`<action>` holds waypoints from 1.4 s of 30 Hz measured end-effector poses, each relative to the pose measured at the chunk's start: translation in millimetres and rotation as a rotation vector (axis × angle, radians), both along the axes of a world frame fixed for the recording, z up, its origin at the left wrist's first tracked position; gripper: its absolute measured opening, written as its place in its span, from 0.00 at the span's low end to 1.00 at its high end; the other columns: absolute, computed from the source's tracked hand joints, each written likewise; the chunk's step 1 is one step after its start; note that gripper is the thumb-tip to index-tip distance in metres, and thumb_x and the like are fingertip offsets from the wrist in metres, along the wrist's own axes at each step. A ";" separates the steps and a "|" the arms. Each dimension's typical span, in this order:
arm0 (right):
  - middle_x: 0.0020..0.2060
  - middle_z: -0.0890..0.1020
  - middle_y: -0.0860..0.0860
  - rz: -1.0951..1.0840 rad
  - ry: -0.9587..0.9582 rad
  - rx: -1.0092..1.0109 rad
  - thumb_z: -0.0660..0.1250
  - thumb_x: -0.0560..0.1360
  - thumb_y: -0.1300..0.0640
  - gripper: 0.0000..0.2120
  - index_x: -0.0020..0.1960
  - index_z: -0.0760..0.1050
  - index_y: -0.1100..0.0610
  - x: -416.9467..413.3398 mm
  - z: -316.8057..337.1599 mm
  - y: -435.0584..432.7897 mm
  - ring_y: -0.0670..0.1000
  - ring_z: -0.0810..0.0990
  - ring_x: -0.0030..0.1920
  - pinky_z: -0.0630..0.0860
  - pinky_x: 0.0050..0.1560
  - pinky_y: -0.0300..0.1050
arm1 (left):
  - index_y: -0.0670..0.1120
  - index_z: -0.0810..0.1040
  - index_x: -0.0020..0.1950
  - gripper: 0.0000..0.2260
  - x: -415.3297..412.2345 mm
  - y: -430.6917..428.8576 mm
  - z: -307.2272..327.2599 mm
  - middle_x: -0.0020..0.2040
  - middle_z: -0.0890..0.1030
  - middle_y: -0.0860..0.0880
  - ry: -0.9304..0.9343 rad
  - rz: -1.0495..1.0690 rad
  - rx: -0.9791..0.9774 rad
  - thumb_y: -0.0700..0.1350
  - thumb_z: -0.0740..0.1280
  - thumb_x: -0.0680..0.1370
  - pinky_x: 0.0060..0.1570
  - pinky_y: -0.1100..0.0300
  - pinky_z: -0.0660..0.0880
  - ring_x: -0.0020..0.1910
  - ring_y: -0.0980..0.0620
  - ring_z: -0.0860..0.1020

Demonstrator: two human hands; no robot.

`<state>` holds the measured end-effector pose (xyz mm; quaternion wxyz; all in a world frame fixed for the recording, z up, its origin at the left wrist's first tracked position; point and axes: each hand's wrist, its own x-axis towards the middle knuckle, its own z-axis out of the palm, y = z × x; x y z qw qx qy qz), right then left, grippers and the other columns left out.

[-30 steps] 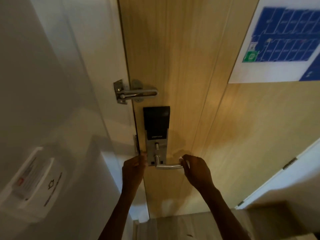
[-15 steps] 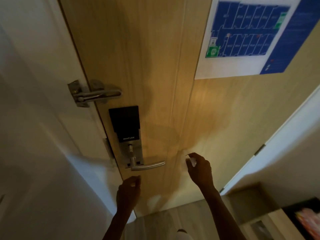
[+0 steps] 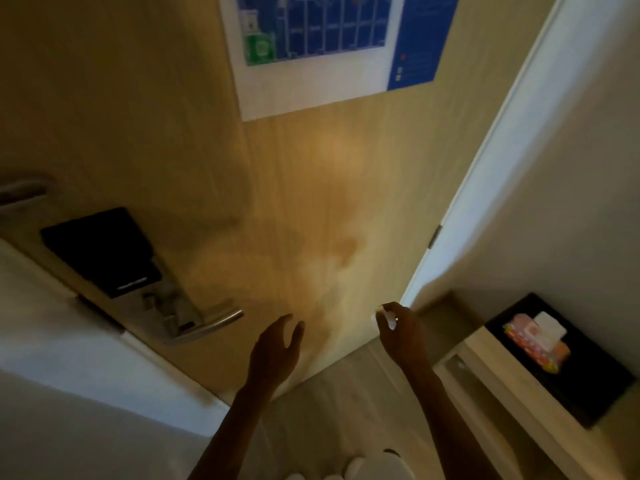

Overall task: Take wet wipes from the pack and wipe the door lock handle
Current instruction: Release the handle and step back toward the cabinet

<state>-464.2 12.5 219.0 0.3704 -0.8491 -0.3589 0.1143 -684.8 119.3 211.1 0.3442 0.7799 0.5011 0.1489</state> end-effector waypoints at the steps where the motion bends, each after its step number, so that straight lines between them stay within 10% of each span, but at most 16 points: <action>1: 0.50 0.84 0.57 -0.036 0.003 -0.007 0.67 0.75 0.53 0.12 0.55 0.79 0.59 12.6 -6.5 -23.6 0.55 0.81 0.49 0.74 0.49 0.43 | 0.49 0.67 0.72 0.29 15.3 -17.5 -2.3 0.70 0.74 0.49 0.011 -0.042 0.001 0.64 0.53 0.77 0.67 0.55 0.69 0.68 0.50 0.72; 17: 0.42 0.82 0.53 -0.527 0.206 0.036 0.72 0.72 0.59 0.08 0.50 0.78 0.57 233.3 -51.5 -259.9 0.49 0.79 0.40 0.70 0.34 0.37 | 0.44 0.71 0.69 0.21 289.5 -181.1 -30.1 0.66 0.76 0.44 0.253 -0.499 -0.050 0.55 0.54 0.81 0.63 0.57 0.68 0.65 0.46 0.74; 24: 0.39 0.80 0.50 -0.756 0.220 0.159 0.73 0.69 0.63 0.08 0.43 0.76 0.54 317.7 -62.4 -346.6 0.52 0.81 0.39 0.80 0.34 0.47 | 0.44 0.76 0.60 0.38 407.1 -222.9 -45.6 0.55 0.82 0.42 0.281 -0.693 0.010 0.70 0.43 0.73 0.55 0.52 0.75 0.56 0.44 0.79; 33: 0.41 0.84 0.53 -0.961 0.276 0.145 0.71 0.70 0.63 0.05 0.44 0.80 0.56 410.9 -93.4 -373.2 0.53 0.81 0.40 0.73 0.35 0.39 | 0.46 0.67 0.72 0.24 537.0 -231.0 -43.6 0.69 0.74 0.45 0.363 -0.898 -0.079 0.57 0.55 0.80 0.63 0.56 0.68 0.68 0.46 0.72; 42: 0.42 0.80 0.52 -1.055 0.275 0.002 0.67 0.73 0.66 0.06 0.48 0.79 0.59 491.6 -117.7 -362.9 0.49 0.77 0.41 0.68 0.33 0.32 | 0.43 0.71 0.68 0.19 665.8 -208.2 -76.2 0.61 0.79 0.42 0.334 -1.055 -0.133 0.51 0.59 0.81 0.51 0.61 0.71 0.57 0.46 0.79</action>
